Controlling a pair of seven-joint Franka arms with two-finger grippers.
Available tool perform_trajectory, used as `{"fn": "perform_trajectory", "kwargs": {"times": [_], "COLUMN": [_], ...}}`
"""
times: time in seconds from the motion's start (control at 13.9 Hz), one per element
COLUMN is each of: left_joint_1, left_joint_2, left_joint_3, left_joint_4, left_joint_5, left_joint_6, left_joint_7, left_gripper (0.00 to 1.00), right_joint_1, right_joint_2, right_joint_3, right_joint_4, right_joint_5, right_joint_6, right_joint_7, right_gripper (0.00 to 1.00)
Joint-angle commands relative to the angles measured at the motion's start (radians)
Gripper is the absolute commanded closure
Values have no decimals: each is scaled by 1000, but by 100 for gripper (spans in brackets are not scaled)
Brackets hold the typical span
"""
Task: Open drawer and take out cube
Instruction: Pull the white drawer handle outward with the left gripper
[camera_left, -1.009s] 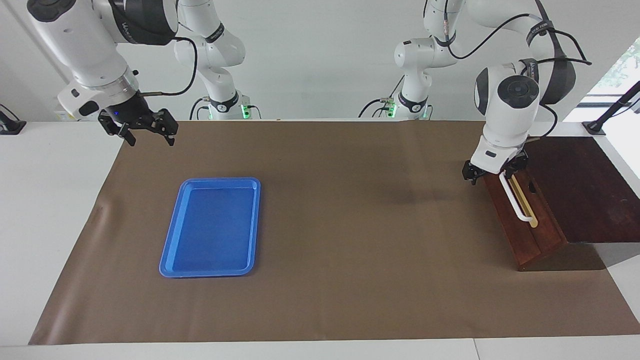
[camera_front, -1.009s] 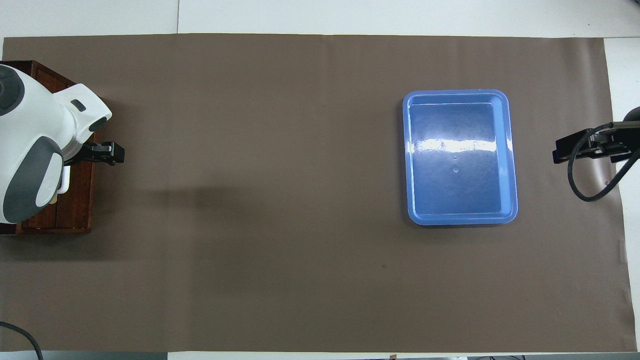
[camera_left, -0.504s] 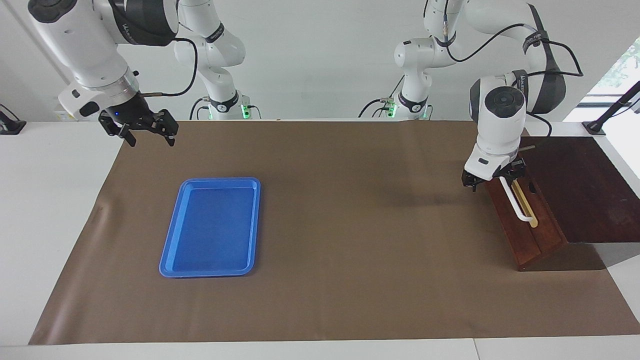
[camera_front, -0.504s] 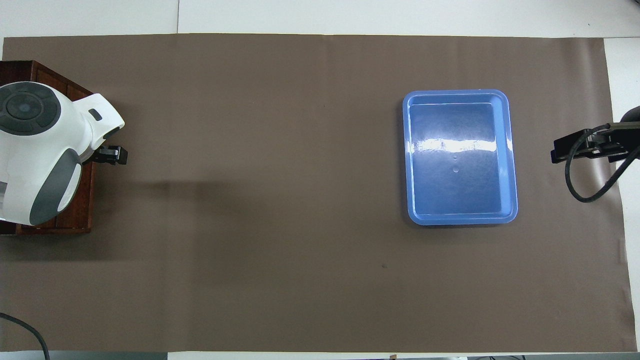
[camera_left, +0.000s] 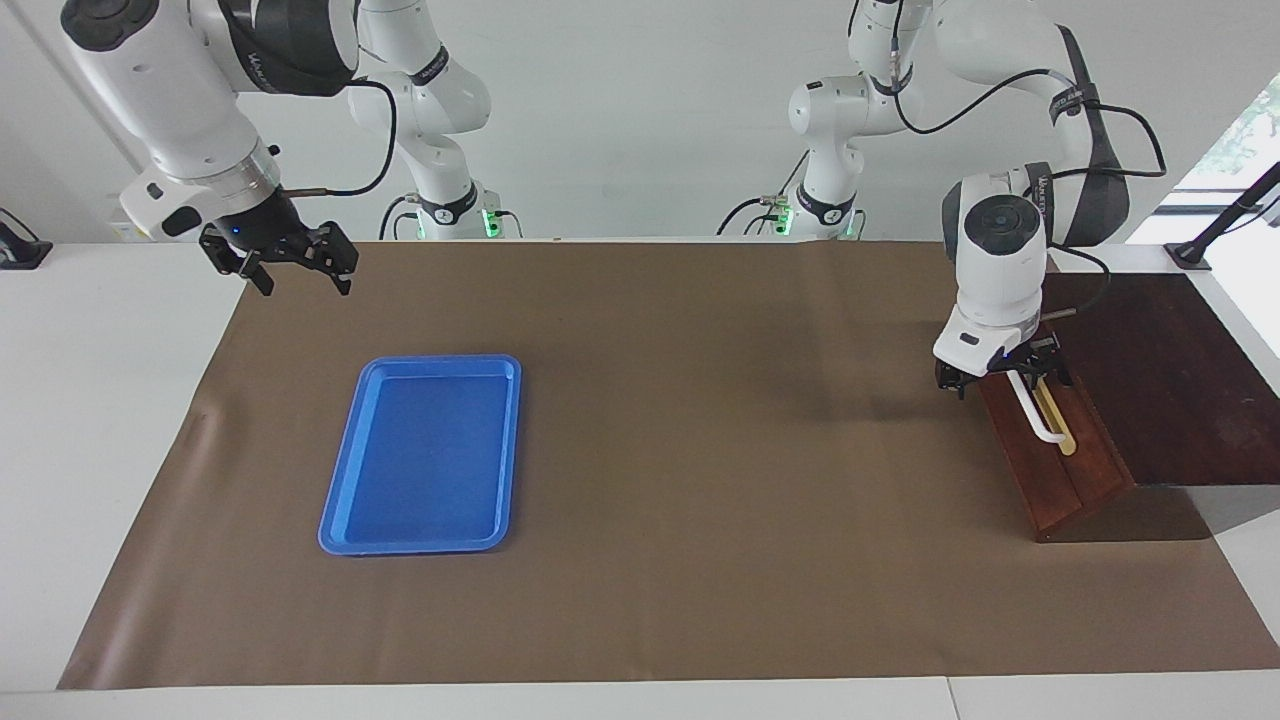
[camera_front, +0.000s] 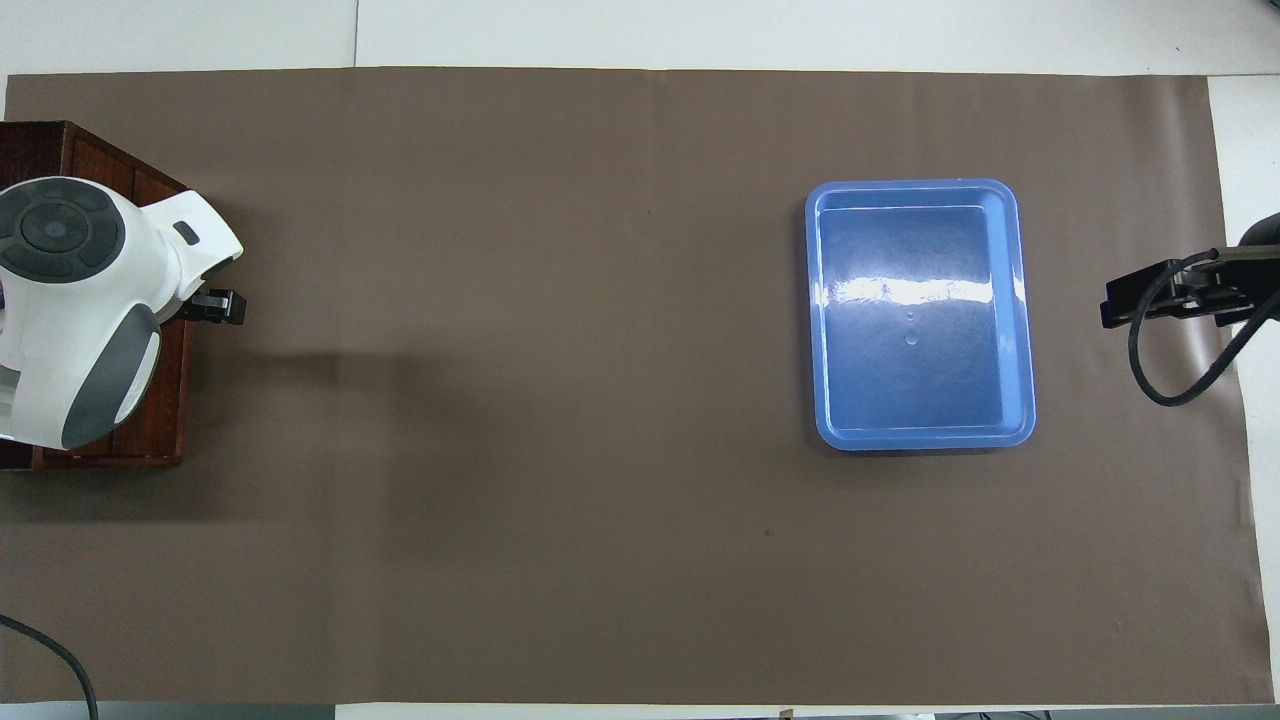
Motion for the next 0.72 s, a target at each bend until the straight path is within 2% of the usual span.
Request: {"fn": "perform_trajectory", "kwargs": {"times": [0.0,0.65], "left_joint_1": [5,6], "left_joint_2": [-6,25], "left_joint_3": [13,16], "left_joint_4": [-37,-60], "left_joint_5": [24,23], "left_joint_6": [57,98], "left_joint_7": [-10,-13], "left_gripper": [0,0], "right_joint_1": [-13,-6], "right_joint_2": [-29,-34], "right_joint_3": [10,10], "right_joint_4": [-37,-46], "right_joint_5": [-11,-11], "right_joint_6": [22,24], "right_joint_7": [-13,-11], "right_gripper": [0,0]}}
